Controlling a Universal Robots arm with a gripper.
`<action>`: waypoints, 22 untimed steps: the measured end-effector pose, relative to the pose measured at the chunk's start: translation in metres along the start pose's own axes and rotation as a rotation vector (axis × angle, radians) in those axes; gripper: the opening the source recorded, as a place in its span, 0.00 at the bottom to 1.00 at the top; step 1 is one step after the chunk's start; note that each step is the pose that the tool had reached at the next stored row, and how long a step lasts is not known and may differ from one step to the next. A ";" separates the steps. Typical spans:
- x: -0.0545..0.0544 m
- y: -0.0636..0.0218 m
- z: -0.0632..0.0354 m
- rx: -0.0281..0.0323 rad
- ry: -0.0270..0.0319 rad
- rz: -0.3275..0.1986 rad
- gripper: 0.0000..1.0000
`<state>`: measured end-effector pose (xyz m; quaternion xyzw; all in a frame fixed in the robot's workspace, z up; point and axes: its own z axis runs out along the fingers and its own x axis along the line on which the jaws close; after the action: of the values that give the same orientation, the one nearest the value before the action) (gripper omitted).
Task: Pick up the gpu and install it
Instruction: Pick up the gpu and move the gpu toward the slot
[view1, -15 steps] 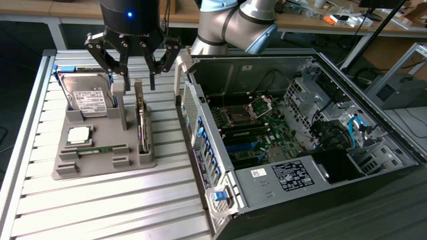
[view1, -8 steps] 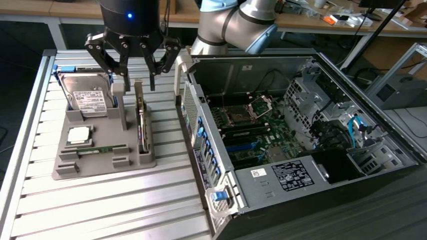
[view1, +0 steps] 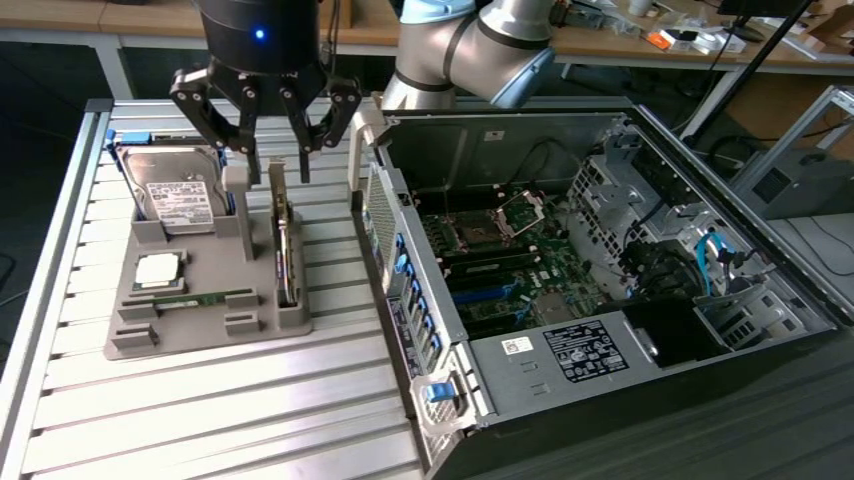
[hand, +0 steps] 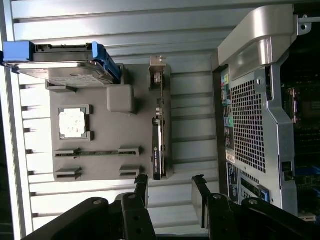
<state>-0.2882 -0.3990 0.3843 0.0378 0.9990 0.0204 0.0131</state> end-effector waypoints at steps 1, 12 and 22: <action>0.000 0.0000 0.0004 0.0000 0.0000 0.000 0.48; 0.000 -0.0001 0.0029 0.0000 0.0000 0.000 0.48; 0.001 -0.0002 0.0050 0.0000 0.0000 0.000 0.48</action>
<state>-0.2886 -0.3989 0.3793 0.0379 0.9990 0.0204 0.0131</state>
